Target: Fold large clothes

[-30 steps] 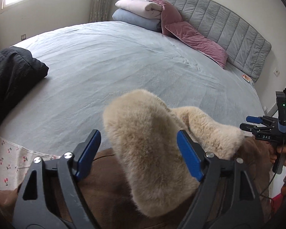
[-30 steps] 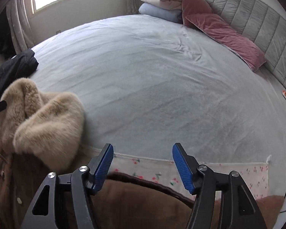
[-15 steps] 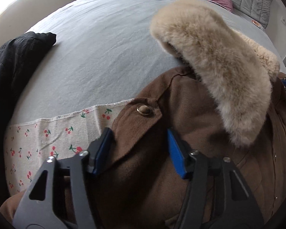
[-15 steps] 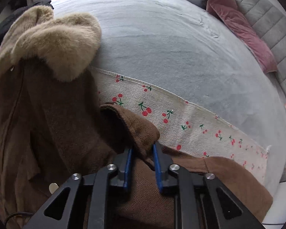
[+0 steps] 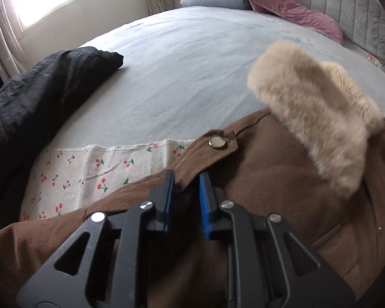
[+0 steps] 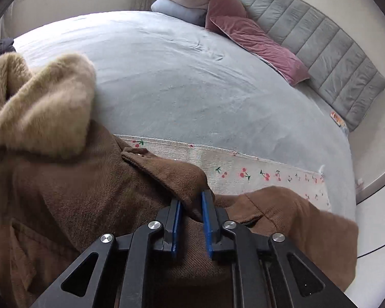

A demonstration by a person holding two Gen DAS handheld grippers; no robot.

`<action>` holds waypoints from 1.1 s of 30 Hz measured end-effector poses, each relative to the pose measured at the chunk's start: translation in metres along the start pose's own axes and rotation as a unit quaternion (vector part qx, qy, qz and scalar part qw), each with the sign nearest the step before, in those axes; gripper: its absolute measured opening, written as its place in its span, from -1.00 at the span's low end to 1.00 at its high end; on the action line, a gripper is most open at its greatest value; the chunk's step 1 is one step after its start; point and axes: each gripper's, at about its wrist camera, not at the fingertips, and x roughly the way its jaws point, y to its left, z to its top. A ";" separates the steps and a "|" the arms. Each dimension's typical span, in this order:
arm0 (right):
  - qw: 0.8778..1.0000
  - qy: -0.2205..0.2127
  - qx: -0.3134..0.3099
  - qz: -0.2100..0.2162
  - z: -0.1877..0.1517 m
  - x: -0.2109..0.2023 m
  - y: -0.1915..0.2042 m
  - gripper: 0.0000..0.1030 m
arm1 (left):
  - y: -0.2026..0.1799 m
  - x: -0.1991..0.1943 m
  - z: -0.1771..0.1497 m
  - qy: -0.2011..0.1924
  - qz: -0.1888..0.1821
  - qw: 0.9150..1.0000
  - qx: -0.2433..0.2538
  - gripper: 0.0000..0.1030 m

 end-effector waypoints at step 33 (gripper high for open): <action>0.973 -0.098 0.183 0.100 0.109 0.023 0.060 -0.92 | -0.063 0.048 0.064 -0.010 -0.052 0.989 -0.138 0.02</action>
